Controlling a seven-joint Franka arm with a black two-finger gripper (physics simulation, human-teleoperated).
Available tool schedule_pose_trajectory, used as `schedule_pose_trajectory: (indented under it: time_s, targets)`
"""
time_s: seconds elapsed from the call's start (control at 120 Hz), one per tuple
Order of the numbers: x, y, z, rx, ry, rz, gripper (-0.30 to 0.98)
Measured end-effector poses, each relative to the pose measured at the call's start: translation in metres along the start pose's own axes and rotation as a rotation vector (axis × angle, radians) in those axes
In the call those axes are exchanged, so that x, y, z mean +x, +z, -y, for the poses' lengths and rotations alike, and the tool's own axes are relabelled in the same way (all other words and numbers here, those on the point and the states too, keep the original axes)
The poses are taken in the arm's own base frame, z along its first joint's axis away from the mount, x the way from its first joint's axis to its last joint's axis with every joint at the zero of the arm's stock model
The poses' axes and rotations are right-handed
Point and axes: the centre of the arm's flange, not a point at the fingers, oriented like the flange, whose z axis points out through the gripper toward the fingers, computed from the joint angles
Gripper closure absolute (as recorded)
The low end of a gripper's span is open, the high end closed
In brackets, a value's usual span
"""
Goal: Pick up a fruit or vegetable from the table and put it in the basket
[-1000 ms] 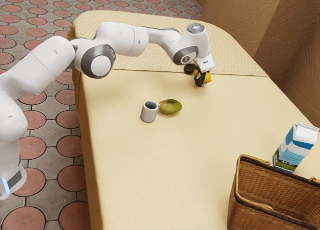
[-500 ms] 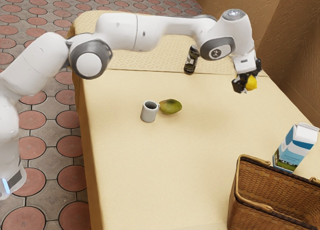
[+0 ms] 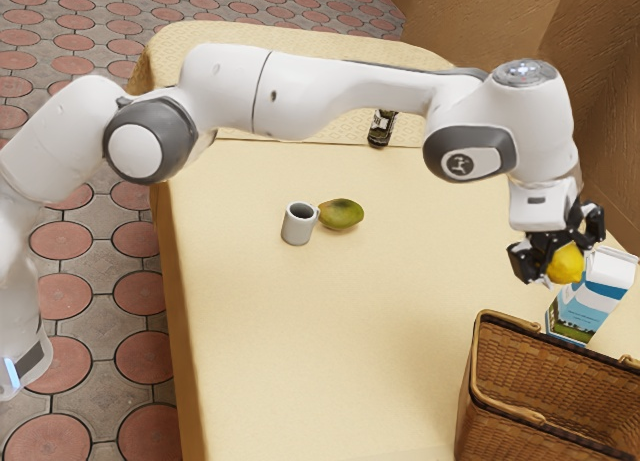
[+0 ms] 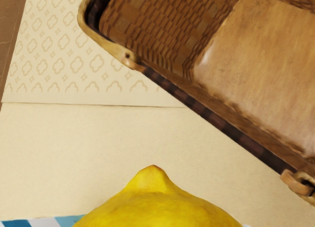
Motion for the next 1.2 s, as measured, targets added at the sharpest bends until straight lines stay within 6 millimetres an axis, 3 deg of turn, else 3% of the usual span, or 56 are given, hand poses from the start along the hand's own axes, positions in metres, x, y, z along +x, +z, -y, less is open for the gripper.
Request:
schedule_pose_trajectory:
  time_s: [0.125,0.275,0.408,0.558,0.775,0.942,1.2]
  targets:
    - [0.040,0.000,-0.023,-0.023,0.047,-0.026,0.35]
    - [0.063,0.003,-0.038,-0.041,0.071,-0.040,0.35]
    - [0.068,0.008,-0.043,-0.047,0.073,-0.042,0.35]
    - [0.061,0.033,-0.044,-0.052,0.063,-0.033,0.35]
    - [0.082,0.034,-0.056,-0.050,0.082,-0.064,0.35]
    - [0.086,0.034,-0.057,-0.042,0.091,-0.068,0.11]
    - [0.078,0.036,-0.054,-0.033,0.100,-0.046,0.02]
